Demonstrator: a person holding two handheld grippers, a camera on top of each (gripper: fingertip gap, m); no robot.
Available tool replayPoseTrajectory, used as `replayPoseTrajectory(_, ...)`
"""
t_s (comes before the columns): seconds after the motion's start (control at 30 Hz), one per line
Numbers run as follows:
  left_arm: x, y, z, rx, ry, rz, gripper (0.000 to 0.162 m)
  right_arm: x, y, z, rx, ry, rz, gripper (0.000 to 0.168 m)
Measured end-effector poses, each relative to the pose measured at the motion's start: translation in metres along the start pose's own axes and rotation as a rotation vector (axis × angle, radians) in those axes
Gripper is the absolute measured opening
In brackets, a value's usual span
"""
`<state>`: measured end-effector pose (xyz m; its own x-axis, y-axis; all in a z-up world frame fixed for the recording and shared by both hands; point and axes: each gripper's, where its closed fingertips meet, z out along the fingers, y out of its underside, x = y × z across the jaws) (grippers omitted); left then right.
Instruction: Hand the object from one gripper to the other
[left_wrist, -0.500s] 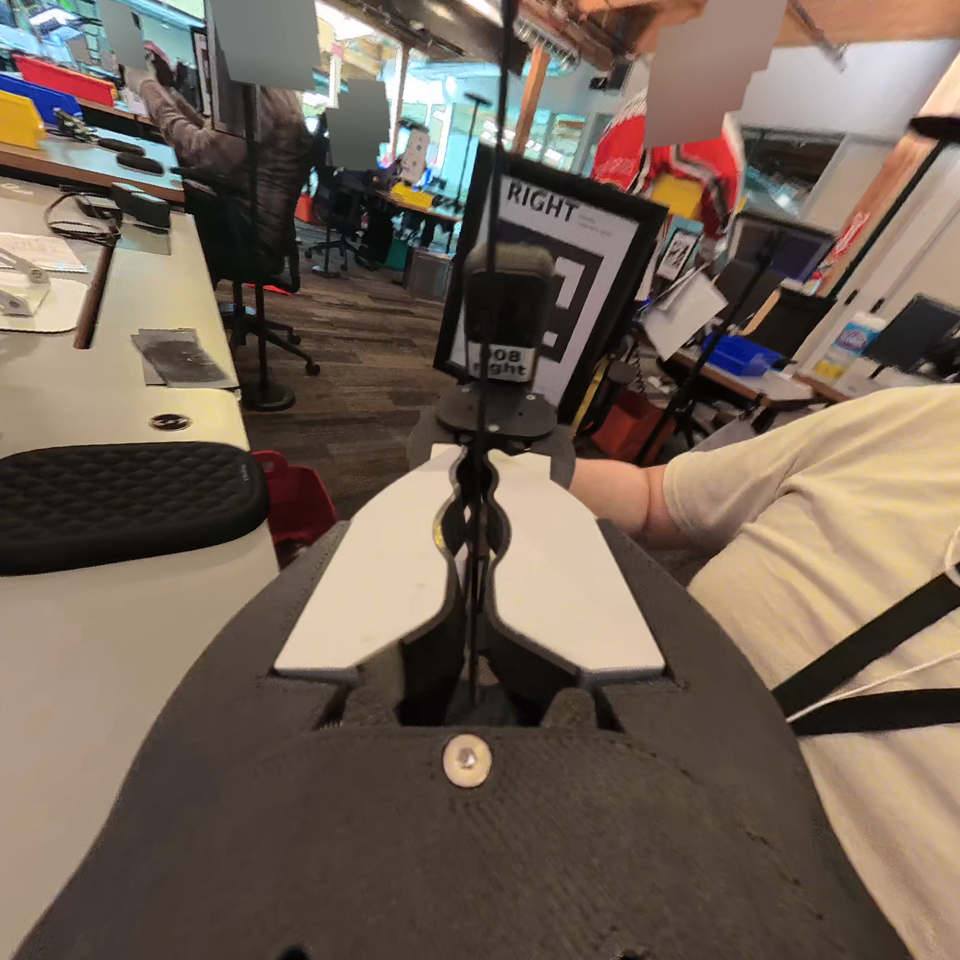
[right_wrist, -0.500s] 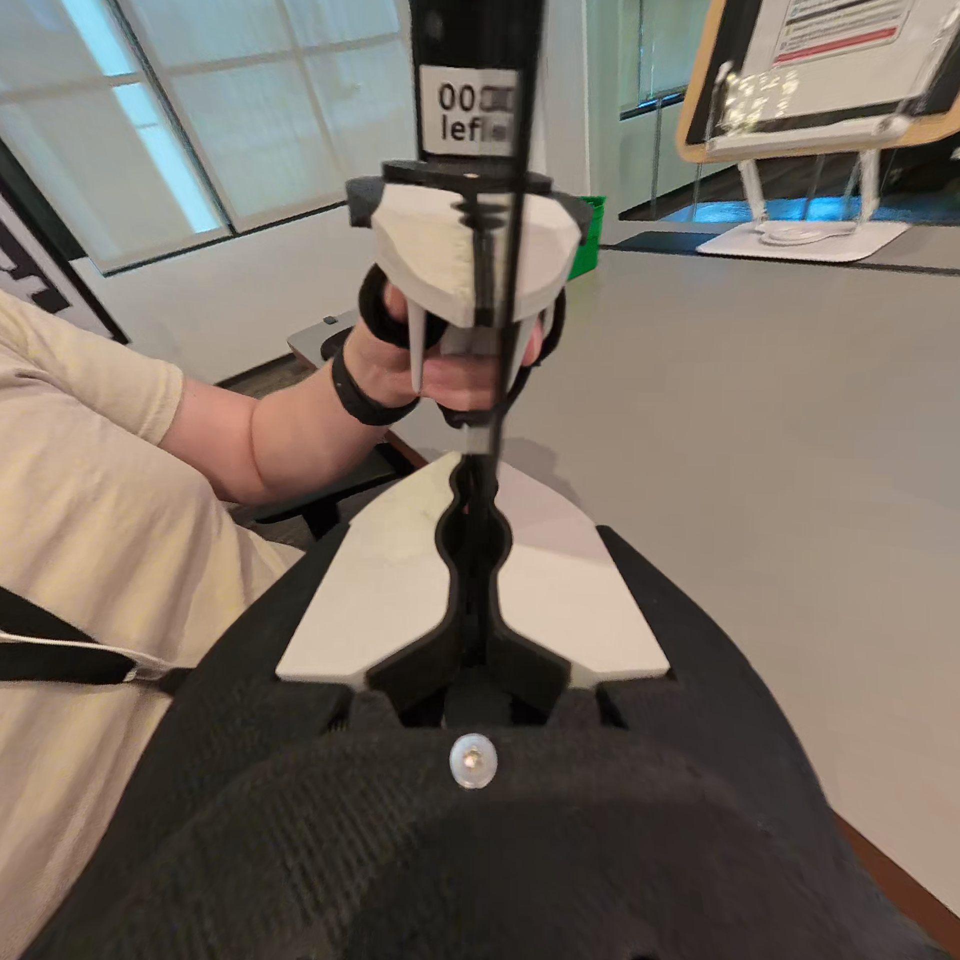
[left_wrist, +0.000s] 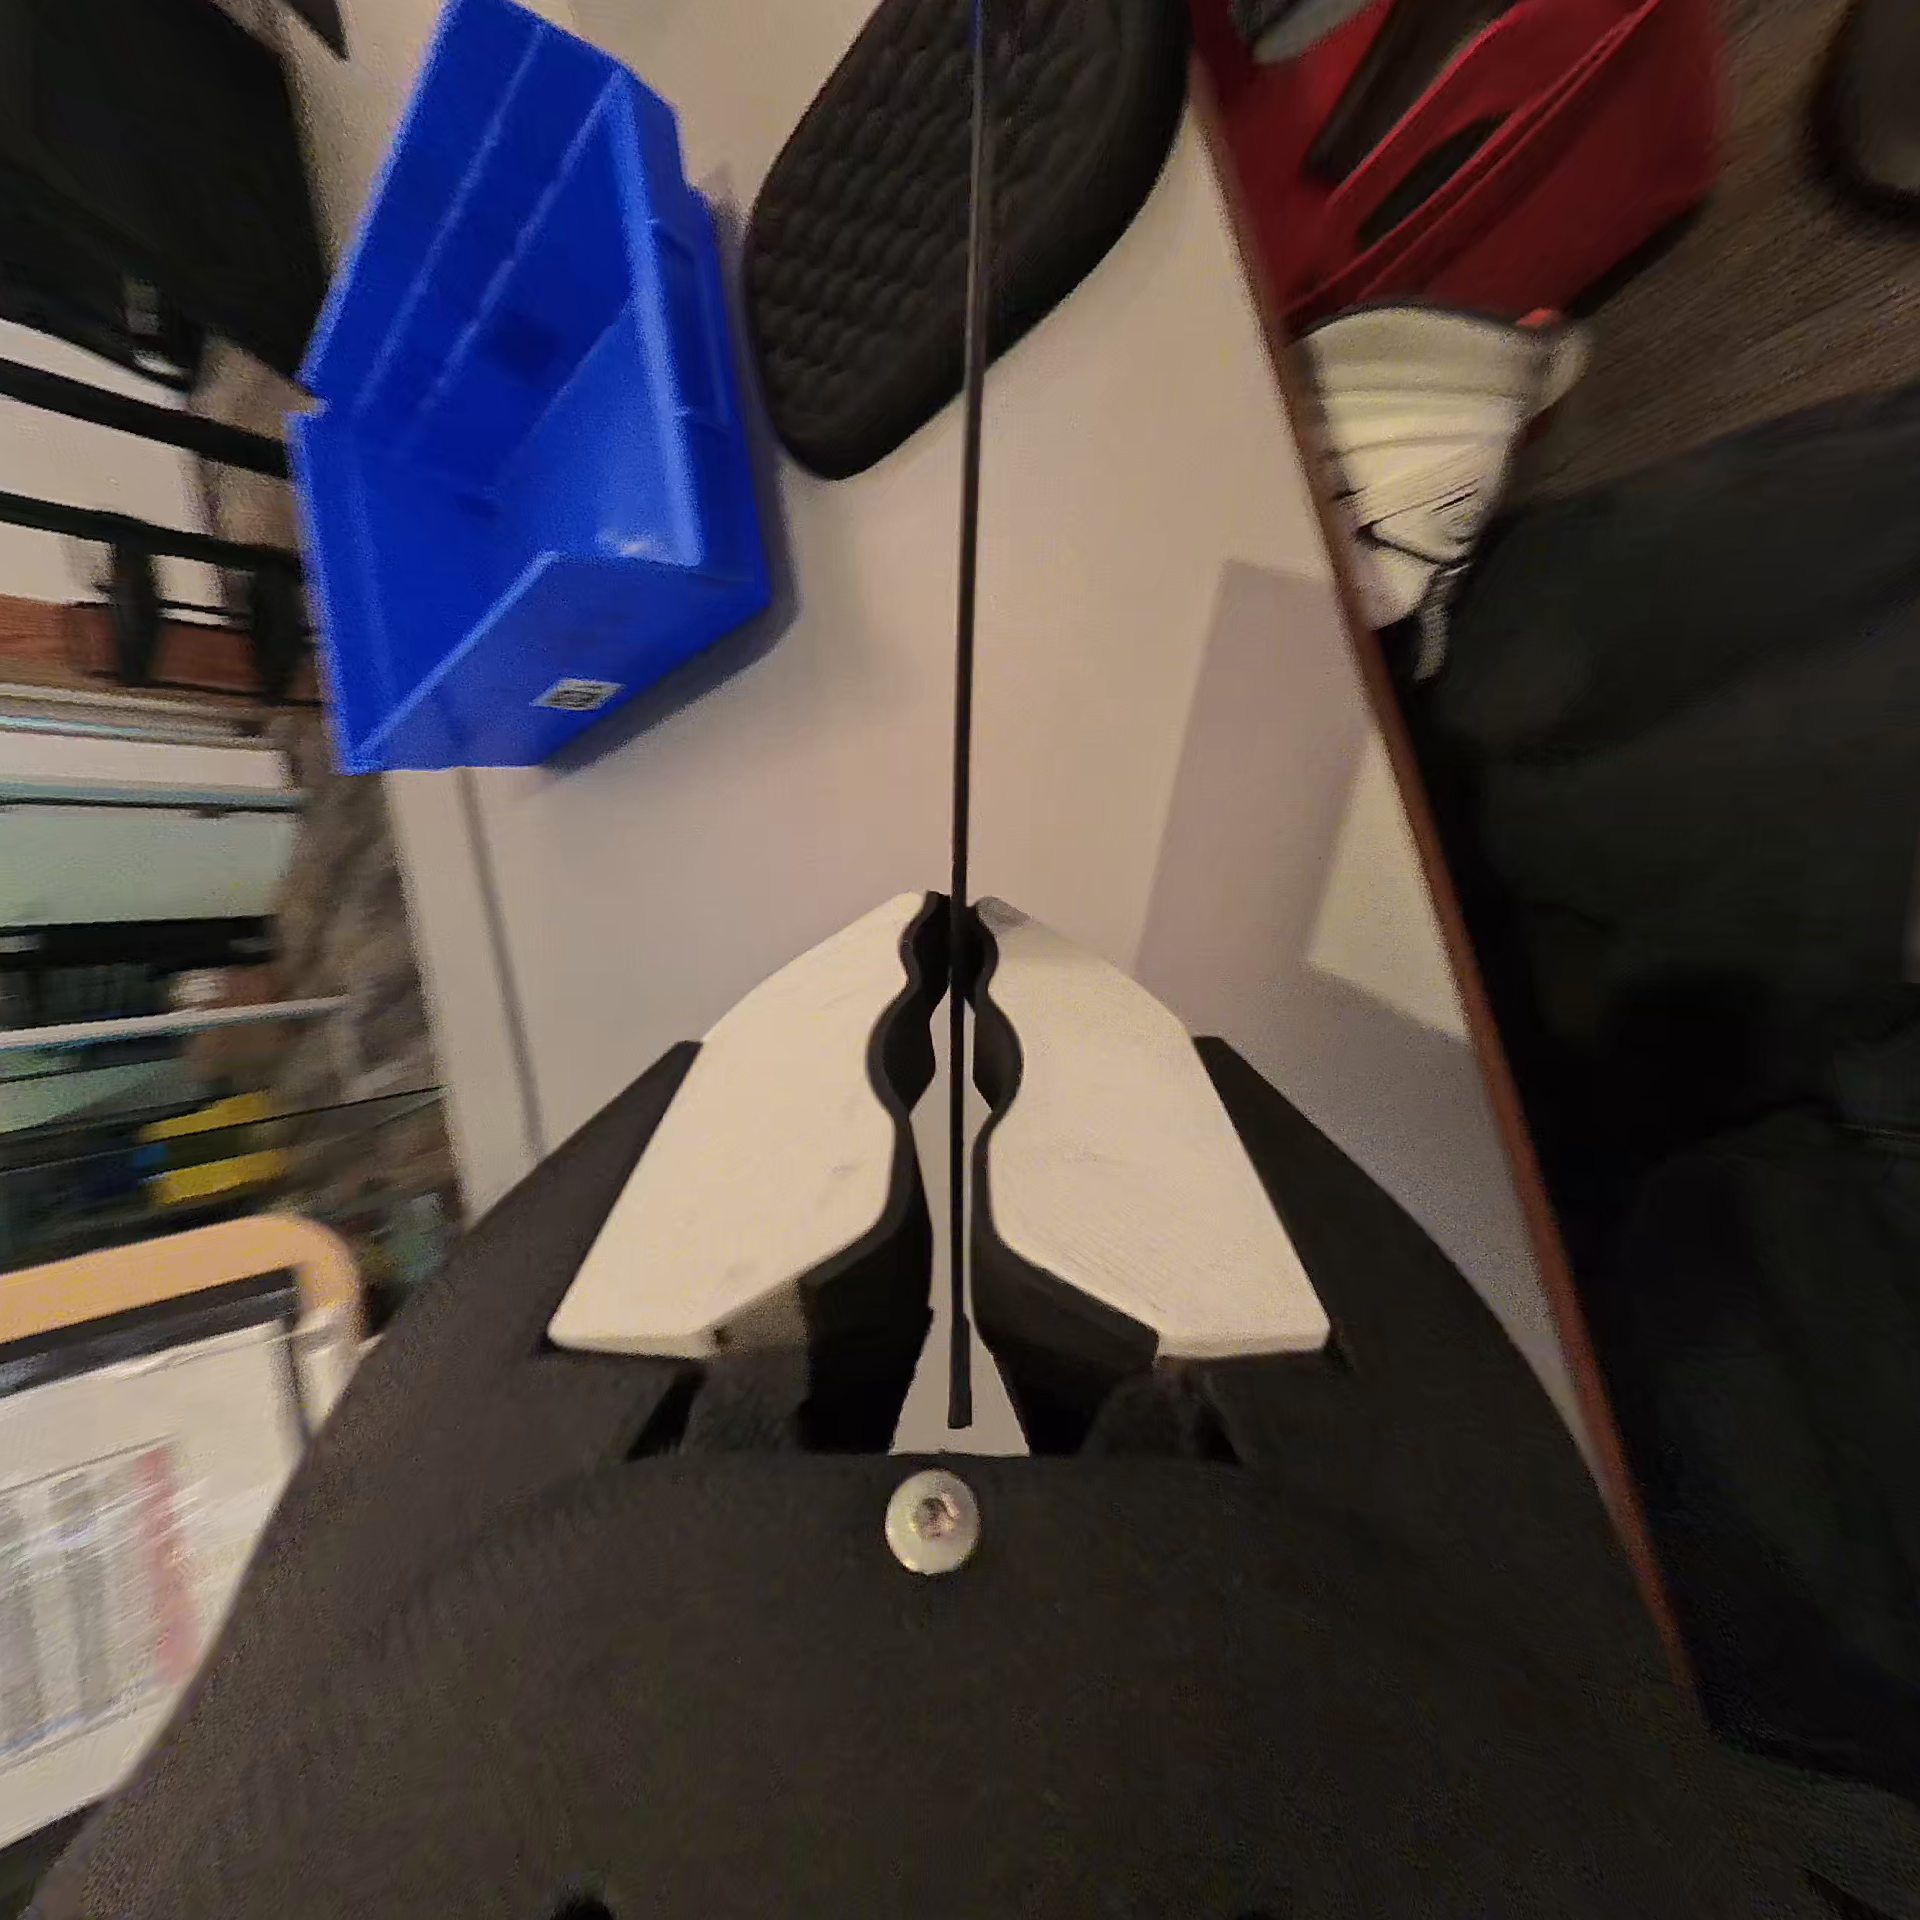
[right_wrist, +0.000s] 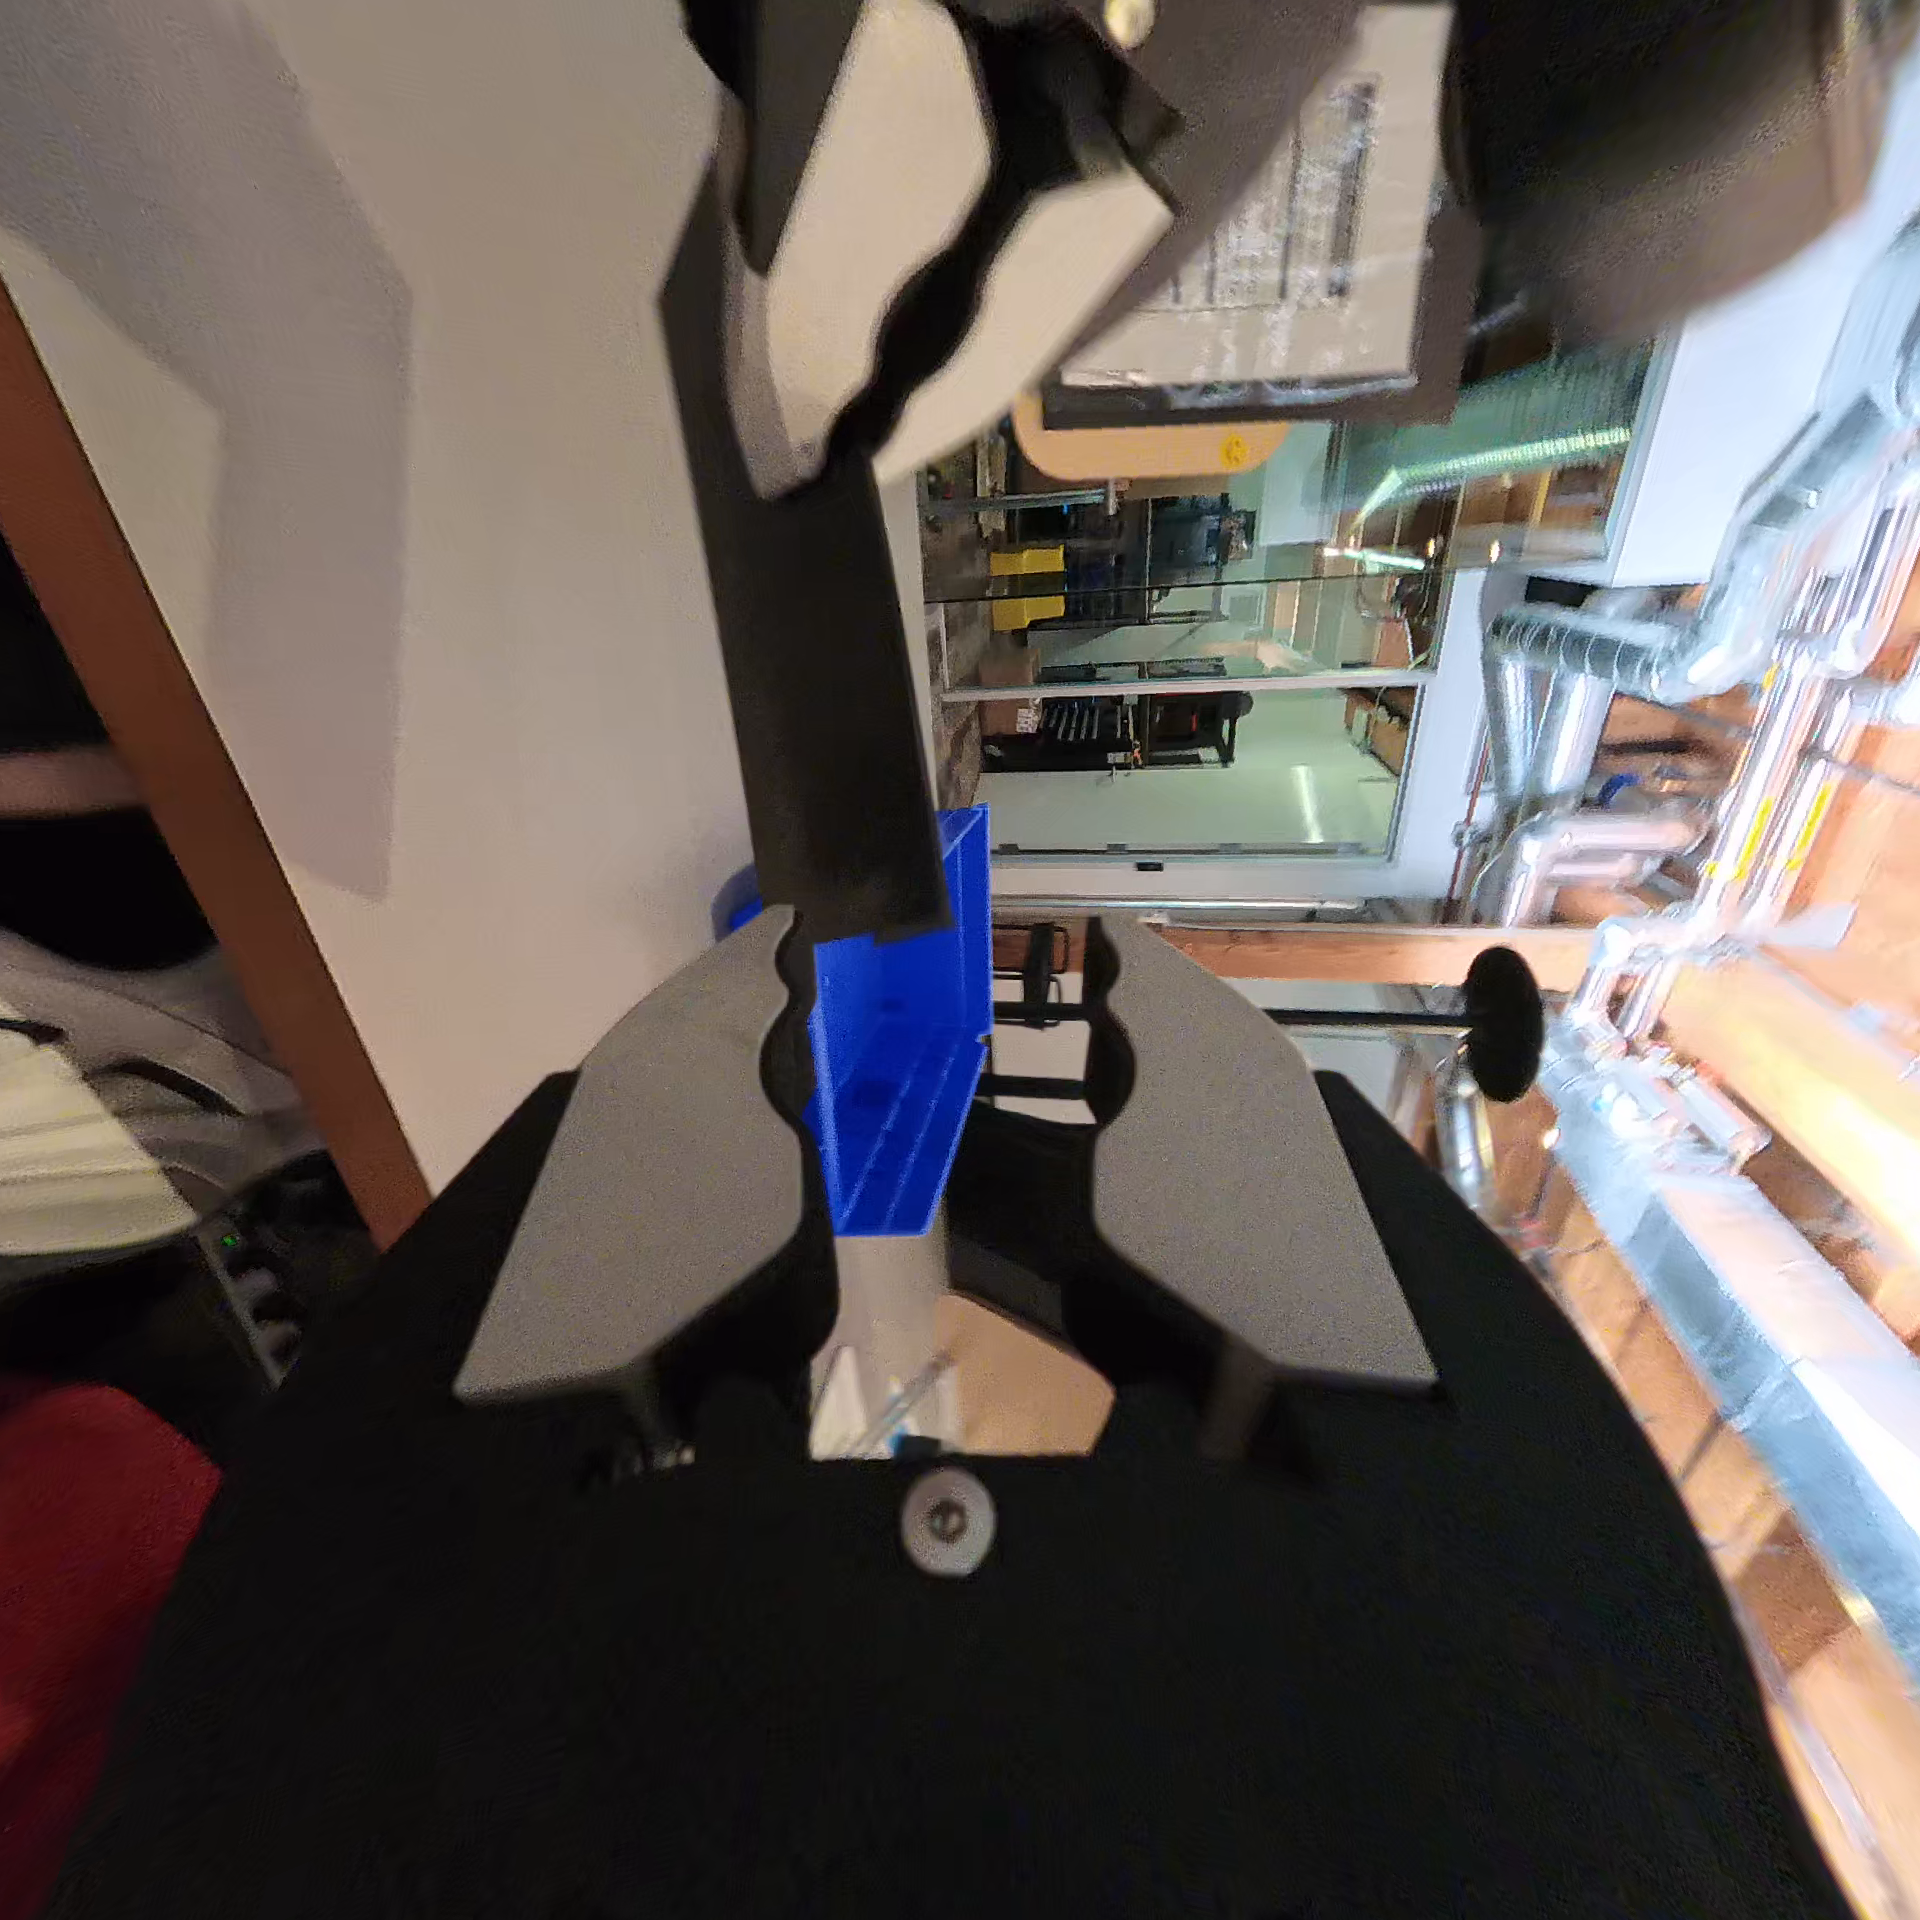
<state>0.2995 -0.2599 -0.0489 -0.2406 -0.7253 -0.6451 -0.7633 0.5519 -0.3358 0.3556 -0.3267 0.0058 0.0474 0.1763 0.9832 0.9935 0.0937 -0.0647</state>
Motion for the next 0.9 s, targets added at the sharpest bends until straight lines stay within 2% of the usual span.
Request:
replayPoseTrajectory(0.03,-0.005,0.0,0.0,-0.022,-0.068,0.042,0.001,-0.001,-0.005,0.004,-0.004,-0.011,-0.043,0.049)
replayPoseTrajectory(0.13,-0.011,-0.005,-0.001,-0.067,-0.212,0.168,0.002,-0.007,-0.012,0.02,-0.031,-0.036,-0.128,0.043)
replayPoseTrajectory(0.23,-0.01,-0.012,-0.002,-0.067,-0.272,0.222,0.003,-0.01,-0.011,0.033,-0.086,-0.027,-0.169,0.034)
replayPoseTrajectory(0.33,-0.013,-0.02,-0.006,-0.021,-0.323,0.235,0.005,-0.016,-0.007,0.04,-0.128,-0.032,-0.172,0.01)
replayPoseTrajectory(0.37,-0.02,-0.023,-0.01,0.006,-0.383,0.236,0.005,-0.014,-0.005,0.041,-0.138,-0.018,-0.152,0.008)
replayPoseTrajectory(0.4,-0.026,-0.028,-0.016,0.059,-0.454,0.226,0.01,-0.011,-0.003,0.041,-0.139,0.003,-0.115,0.005)
replayPoseTrajectory(0.43,-0.03,-0.032,-0.022,0.102,-0.488,0.199,0.024,-0.005,0.0,0.039,-0.133,0.029,-0.075,0.004)
replayPoseTrajectory(0.47,-0.031,-0.032,-0.025,0.121,-0.477,0.148,0.041,-0.001,0.002,0.037,-0.122,0.045,-0.031,0.003)
replayPoseTrajectory(0.57,-0.039,-0.032,-0.038,0.195,-0.435,-0.03,0.07,0.01,0.019,0.029,-0.121,0.104,0.101,0.002)
replayPoseTrajectory(0.67,-0.05,-0.031,-0.057,0.31,-0.409,-0.167,0.069,0.017,0.034,0.018,-0.079,0.143,0.267,0.002)
replayPoseTrajectory(0.77,-0.058,-0.028,-0.072,0.449,-0.35,-0.32,0.069,0.014,0.042,0.008,0.013,0.108,0.56,0.002)
replayPoseTrajectory(0.9,-0.055,-0.039,-0.087,0.727,-0.09,-0.546,0.072,0.007,0.018,-0.009,0.355,-0.092,1.079,0.002)
